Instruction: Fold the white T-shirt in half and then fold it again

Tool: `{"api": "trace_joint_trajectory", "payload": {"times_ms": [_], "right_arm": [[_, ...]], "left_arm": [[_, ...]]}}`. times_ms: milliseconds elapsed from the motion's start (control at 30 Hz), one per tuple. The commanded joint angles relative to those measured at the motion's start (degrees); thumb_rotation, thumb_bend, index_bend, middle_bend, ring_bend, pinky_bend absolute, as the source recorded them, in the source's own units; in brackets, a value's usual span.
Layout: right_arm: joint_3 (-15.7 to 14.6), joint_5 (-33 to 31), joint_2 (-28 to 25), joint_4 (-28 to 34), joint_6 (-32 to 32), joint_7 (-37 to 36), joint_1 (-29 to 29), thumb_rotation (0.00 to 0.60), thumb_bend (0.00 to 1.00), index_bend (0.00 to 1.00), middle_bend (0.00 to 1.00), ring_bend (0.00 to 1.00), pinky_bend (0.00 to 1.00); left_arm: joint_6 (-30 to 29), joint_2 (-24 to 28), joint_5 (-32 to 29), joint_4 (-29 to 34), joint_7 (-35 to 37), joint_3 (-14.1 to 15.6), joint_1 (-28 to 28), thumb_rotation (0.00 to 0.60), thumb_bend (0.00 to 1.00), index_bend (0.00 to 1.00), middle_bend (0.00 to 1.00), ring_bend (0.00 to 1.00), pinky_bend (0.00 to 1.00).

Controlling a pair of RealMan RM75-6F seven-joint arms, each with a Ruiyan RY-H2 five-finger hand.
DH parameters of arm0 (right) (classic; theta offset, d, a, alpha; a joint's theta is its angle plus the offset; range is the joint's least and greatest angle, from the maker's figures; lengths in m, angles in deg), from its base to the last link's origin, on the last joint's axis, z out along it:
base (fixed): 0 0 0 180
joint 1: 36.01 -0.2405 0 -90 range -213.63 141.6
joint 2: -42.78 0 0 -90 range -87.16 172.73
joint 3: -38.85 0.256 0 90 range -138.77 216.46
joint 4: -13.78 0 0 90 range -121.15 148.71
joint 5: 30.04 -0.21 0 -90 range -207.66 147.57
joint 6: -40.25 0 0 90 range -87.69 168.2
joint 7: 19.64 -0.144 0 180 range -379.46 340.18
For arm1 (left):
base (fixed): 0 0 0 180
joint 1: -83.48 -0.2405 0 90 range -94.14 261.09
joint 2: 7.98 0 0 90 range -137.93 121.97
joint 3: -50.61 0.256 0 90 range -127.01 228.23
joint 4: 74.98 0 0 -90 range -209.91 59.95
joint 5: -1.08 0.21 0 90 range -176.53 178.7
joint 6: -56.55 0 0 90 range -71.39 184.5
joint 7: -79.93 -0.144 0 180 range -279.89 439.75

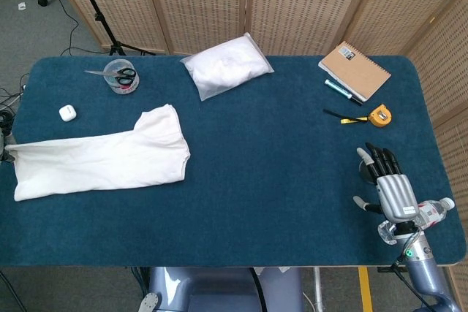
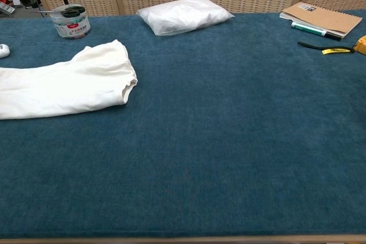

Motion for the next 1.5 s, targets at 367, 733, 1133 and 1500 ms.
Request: {"api": "trace_joint_trajectory", "payload": {"times_ms": [367,733,1133,1500], "right_arm": [[0.0,0.4,-0.7,1.0,-0.7,-0.5,0.3,0.600,0.00,0.00,0.00,0.00,0.00],[0.4,0.1,-1.3,1.3,-0.8,-1.5,0.4,0.600,0.00,0.00,0.00,0.00,0.00],[1.2,-1.0,-1.6,0.6,-0.3,-2.9,0.3,0.600,0.00,0.00,0.00,0.00,0.00],[1.1,-1.0,-1.5,0.3,0.0,-3.0,0.2,0.600,0.00,0.00,0.00,0.00,0.00]], "left_arm": [[-15.0,12.0,11.1,32.6,7.8,-4.6,-2.8,0.600,0.65,0.83,0.00,0.00,0.00],[-17.9,3.7,8.7,35.6,0.1,-7.1,5.4,0.600,0.65,0.83,0.00,0.00,0.00],[-15.1,-9.5,0.7,25.2,-10.3,-7.2,16.0,0.600,0.64,0.83,0.00,0.00,0.00],[-12.5,-13.5,-7.0,20.5,-16.3,-5.8,19.4,0.600,0.36,0.26,0.00,0.00,0.00]]}}
